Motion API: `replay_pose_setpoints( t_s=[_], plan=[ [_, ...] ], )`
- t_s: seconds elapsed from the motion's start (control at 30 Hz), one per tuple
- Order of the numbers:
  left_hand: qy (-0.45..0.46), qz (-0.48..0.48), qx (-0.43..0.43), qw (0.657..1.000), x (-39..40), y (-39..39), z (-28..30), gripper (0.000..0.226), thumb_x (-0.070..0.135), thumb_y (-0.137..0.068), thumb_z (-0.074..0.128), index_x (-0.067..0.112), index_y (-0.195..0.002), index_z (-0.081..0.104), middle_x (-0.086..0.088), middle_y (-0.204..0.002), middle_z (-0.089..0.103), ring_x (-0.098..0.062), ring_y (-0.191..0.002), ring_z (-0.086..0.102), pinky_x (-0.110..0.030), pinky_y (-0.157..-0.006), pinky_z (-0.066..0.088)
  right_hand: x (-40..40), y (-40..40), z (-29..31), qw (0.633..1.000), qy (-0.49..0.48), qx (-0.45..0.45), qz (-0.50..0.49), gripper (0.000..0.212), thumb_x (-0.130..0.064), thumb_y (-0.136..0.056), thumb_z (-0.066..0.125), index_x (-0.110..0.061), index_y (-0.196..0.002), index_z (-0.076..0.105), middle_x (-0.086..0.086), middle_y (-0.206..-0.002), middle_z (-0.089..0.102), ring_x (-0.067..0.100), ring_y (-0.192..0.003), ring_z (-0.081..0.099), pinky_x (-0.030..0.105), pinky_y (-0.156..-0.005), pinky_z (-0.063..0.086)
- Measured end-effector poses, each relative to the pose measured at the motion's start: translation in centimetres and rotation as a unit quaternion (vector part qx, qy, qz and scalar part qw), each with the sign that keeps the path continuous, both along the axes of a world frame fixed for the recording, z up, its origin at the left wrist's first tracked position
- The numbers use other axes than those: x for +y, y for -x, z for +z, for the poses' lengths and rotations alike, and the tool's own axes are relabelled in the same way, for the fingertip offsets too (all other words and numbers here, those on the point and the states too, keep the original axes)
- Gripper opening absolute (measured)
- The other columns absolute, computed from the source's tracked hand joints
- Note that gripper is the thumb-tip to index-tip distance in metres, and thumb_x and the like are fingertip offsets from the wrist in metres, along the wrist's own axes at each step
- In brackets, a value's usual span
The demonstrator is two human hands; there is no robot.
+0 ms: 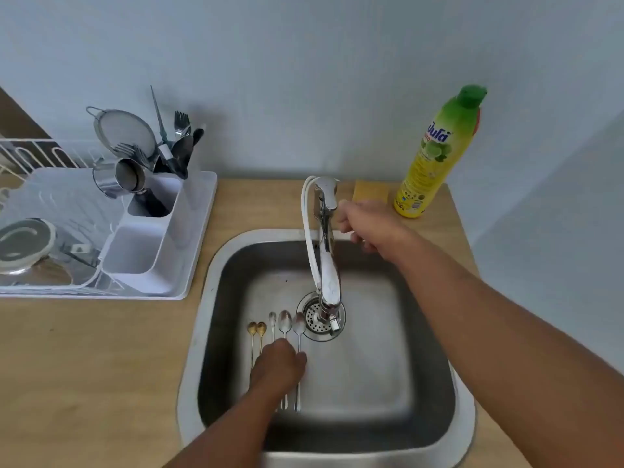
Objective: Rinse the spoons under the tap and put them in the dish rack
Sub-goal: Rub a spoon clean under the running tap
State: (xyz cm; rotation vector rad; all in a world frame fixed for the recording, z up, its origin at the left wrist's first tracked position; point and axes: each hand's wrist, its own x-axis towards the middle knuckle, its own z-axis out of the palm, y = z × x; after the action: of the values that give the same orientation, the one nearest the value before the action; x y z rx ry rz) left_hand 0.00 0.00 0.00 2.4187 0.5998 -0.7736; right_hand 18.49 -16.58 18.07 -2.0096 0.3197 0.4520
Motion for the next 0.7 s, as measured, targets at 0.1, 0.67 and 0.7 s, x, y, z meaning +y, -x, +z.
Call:
replay_pose_setpoints(
  t_s=[0.1,0.67,0.7],
  plan=[
    [-0.04,-0.021,0.01,0.999,-0.1,0.1,-0.3,0.026,0.044,-0.093,0.055,0.022,-0.104,0.064,-0.001,-0.105,0.067,-0.021,-0.089,0.063,-0.031,-0.069,0.046,0.8,-1.0,0.1,1.0,-0.001,0.013,-0.006,0.03,-0.035,-0.095,0.052,-0.015,-0.087,0.072,-0.003,-0.073,0.068,0.013,-0.05,0.048,0.017,-0.042,0.031],
    [-0.097,-0.054,-0.047,0.993,-0.8,0.3,-1.4,0.033,0.041,-0.096,0.05,0.014,-0.103,0.066,-0.009,-0.108,0.069,-0.032,-0.097,0.067,-0.033,-0.07,0.044,2.4,-1.8,0.1,0.998,-0.044,0.008,-0.039,0.02,-0.011,-0.094,0.052,-0.012,-0.078,0.064,0.001,-0.062,0.056,0.012,-0.042,0.034,0.017,-0.041,0.023],
    [-0.097,-0.058,-0.047,0.992,-1.0,0.3,-1.4,0.034,0.042,-0.095,0.051,0.013,-0.101,0.067,-0.009,-0.105,0.069,-0.032,-0.095,0.068,-0.033,-0.069,0.045,2.4,-1.9,0.2,0.998,-0.046,0.008,-0.042,0.021,-0.013,-0.094,0.052,-0.013,-0.075,0.063,0.0,-0.061,0.055,0.012,-0.043,0.034,0.017,-0.042,0.022]
  ],
)
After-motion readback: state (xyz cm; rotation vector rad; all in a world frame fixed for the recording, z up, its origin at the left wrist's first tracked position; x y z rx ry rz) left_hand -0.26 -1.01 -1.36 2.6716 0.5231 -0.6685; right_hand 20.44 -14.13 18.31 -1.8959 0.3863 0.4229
